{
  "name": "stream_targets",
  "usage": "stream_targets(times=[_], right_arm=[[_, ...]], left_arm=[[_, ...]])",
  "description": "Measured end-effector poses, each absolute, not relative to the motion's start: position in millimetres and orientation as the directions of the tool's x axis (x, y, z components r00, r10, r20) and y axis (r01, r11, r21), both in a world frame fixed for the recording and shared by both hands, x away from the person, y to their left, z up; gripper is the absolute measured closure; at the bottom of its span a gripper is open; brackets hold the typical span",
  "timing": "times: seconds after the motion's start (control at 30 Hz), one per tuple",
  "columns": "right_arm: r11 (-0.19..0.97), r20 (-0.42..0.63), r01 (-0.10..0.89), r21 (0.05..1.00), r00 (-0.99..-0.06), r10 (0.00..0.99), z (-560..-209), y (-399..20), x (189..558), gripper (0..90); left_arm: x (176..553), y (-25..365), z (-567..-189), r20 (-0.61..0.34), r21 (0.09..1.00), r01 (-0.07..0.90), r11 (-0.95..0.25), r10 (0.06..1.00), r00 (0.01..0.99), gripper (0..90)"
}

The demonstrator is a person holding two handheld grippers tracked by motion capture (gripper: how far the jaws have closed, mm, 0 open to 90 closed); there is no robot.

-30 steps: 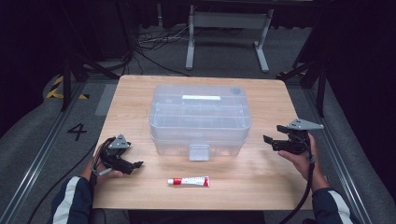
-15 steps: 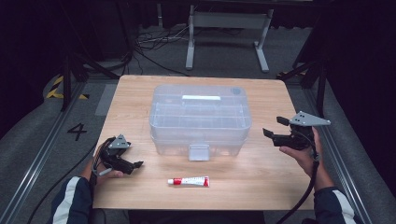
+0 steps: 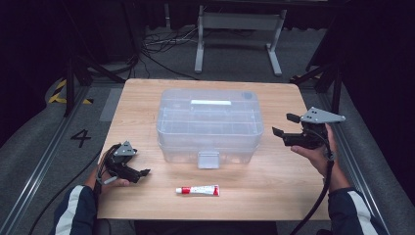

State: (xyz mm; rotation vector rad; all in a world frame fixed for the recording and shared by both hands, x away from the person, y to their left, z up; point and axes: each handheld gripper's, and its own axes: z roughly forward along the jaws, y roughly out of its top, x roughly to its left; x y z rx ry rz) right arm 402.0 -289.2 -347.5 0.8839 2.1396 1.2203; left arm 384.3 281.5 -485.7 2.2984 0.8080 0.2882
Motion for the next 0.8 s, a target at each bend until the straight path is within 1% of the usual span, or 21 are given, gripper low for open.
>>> stream_targets(times=[0.1,0.8], right_arm=[[0.401,-0.136,0.276,0.873,-0.654,0.744,-343.9,-285.7,403.2,26.9],[0.459,-0.177,0.225,0.859,-0.711,0.68,-319.0,-248.2,422.4,28.8]], left_arm=[[384.3,281.5,-485.7,-0.015,0.664,0.473,-0.58,0.622,0.783,3.6],[384.2,281.4,-485.7,-0.015,0.664,0.473,-0.579,0.623,0.782,3.6]])
